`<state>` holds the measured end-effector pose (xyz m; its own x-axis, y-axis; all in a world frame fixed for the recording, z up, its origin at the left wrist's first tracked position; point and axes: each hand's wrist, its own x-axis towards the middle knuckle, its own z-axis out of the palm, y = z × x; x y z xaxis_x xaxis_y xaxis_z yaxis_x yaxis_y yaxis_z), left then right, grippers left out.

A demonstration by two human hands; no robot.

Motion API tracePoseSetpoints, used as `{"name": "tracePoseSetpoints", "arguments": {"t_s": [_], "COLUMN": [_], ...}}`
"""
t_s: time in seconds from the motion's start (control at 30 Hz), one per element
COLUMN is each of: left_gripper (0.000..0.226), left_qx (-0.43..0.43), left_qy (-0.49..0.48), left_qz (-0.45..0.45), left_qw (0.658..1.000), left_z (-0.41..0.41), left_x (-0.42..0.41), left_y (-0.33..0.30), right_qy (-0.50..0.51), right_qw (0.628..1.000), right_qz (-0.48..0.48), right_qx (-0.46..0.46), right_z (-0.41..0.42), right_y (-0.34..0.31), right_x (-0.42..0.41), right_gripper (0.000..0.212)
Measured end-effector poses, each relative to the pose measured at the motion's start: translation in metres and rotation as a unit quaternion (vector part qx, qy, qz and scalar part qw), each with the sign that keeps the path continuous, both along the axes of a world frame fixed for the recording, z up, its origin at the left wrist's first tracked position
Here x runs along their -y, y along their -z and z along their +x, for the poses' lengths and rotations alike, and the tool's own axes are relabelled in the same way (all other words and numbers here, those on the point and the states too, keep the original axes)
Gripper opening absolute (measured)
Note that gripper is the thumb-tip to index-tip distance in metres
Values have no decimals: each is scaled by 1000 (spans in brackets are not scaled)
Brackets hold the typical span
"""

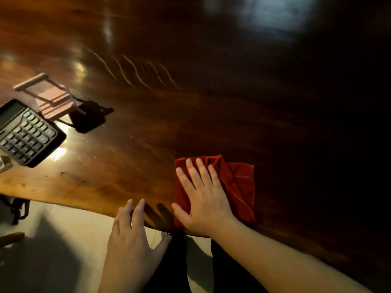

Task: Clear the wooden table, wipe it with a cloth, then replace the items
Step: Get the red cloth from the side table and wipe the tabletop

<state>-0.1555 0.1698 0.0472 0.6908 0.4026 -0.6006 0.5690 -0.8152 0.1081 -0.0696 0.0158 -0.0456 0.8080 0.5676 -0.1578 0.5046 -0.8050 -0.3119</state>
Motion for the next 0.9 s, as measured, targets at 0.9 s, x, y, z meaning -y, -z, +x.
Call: {"name": "tracePoseSetpoints", "arguments": {"t_s": [0.9], "left_gripper": [109], "left_qx": [60], "left_qy": [88], "left_qz": [-45], "left_qw": [993], "left_z": [45], "left_x": [29], "left_y": [18], "right_qy": [231], "right_qw": [973], "right_qz": [-22], "right_qx": [-13], "right_z": [32], "right_y": [-3], "right_x": [192], "right_gripper": [68]}}
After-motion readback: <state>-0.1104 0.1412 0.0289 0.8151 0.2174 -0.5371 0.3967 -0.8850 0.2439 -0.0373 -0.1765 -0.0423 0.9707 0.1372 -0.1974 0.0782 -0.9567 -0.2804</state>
